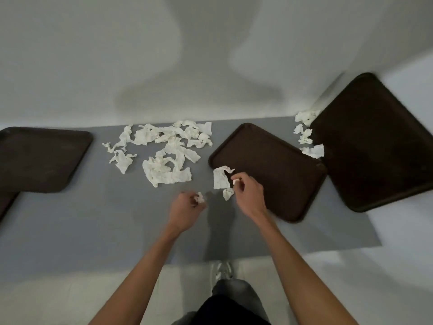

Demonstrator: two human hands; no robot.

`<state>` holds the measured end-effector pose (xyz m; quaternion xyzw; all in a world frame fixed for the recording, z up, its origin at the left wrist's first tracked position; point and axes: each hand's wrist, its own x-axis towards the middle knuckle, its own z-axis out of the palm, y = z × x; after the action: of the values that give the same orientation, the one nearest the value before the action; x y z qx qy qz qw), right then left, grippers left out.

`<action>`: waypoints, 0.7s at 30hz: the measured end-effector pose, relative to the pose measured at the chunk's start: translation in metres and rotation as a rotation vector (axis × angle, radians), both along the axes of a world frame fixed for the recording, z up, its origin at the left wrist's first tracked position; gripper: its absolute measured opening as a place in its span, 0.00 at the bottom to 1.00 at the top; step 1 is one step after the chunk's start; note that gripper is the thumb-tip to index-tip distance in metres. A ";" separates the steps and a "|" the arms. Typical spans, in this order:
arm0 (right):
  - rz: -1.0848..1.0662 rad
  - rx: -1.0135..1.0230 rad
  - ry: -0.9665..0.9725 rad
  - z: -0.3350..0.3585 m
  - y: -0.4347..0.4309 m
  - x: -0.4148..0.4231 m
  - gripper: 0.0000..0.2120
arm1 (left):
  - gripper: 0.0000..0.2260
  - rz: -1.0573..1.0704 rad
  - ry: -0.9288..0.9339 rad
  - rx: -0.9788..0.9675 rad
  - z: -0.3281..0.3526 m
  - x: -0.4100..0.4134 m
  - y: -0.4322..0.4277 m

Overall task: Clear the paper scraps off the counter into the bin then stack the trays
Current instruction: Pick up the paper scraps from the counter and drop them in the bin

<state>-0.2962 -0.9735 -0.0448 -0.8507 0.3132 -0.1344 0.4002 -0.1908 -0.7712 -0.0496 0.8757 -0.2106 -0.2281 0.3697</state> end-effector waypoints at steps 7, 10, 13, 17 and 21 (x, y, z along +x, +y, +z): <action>-0.279 0.168 -0.100 0.005 0.082 -0.155 0.05 | 0.10 -0.204 -0.101 -0.103 0.028 -0.085 0.022; -0.390 0.151 -0.106 0.001 0.110 -0.223 0.04 | 0.08 -0.278 -0.107 -0.123 0.030 -0.134 0.024; -0.483 0.177 -0.102 -0.008 0.134 -0.291 0.02 | 0.03 -0.345 -0.089 -0.140 0.023 -0.186 0.024; -0.616 0.174 -0.116 -0.025 0.148 -0.381 0.03 | 0.01 -0.492 -0.048 -0.112 0.003 -0.258 0.018; -0.794 0.172 -0.047 -0.051 0.154 -0.473 0.03 | 0.04 -0.552 0.048 -0.069 -0.019 -0.340 0.011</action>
<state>-0.7687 -0.8199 -0.0955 -0.6237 0.6181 -0.2712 0.3941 -0.5306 -0.7606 -0.0685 0.7663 -0.4400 -0.3336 0.3283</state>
